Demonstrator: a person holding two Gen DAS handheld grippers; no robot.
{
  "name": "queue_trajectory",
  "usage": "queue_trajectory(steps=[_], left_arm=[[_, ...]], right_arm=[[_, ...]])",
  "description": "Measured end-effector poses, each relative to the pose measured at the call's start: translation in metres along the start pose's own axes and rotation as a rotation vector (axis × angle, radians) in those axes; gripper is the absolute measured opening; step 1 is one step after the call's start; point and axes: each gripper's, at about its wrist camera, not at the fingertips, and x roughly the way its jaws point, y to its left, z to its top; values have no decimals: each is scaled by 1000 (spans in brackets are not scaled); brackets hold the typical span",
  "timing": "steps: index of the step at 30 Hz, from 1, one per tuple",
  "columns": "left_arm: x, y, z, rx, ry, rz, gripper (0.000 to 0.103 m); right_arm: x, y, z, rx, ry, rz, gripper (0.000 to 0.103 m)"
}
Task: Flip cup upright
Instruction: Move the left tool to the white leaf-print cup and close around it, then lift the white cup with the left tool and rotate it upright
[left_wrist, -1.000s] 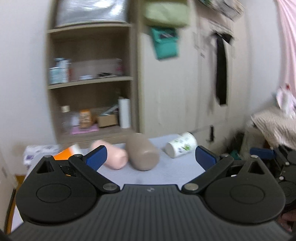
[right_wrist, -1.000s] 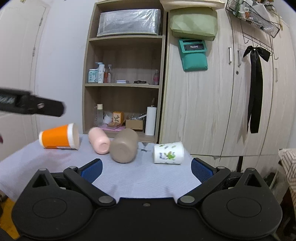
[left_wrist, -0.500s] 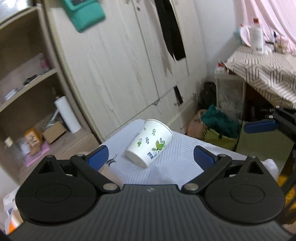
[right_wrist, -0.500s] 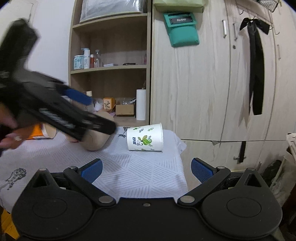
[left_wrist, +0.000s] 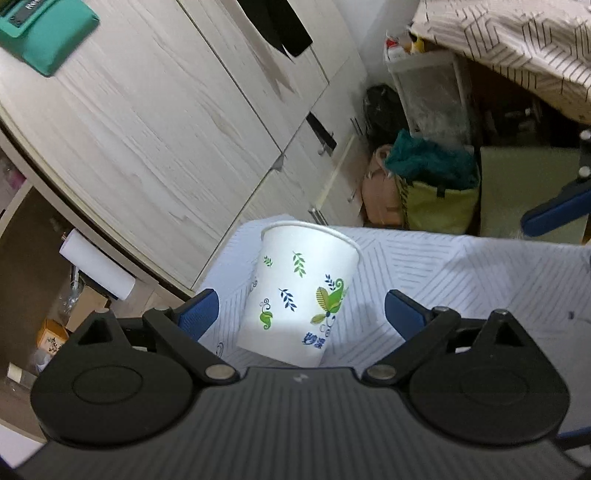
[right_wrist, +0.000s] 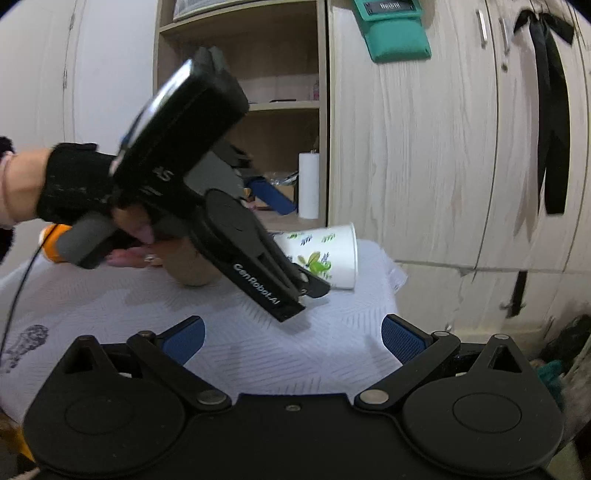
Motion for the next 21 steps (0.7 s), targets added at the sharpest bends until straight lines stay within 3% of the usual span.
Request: queue_trajectory(steps=[4,6,8,14,21], left_arm=[[10,10,2,-72,12,-33,91],[13,13,0,-86,22,-42,72],[16,17,-2,-105,36,-38,66],[5,23,-5,-183,34,-71,64],[-36,15,-10,-262,6,-109,64]], right_arm=[[4,-3,-2,6,11,-11,103],[6,-6,-4,14,16,-14,103],[8,-8,-4,25,24,-14,103],[4,-13,-9,79,22,16,103],[3,-6,-8,68,35,32,103]])
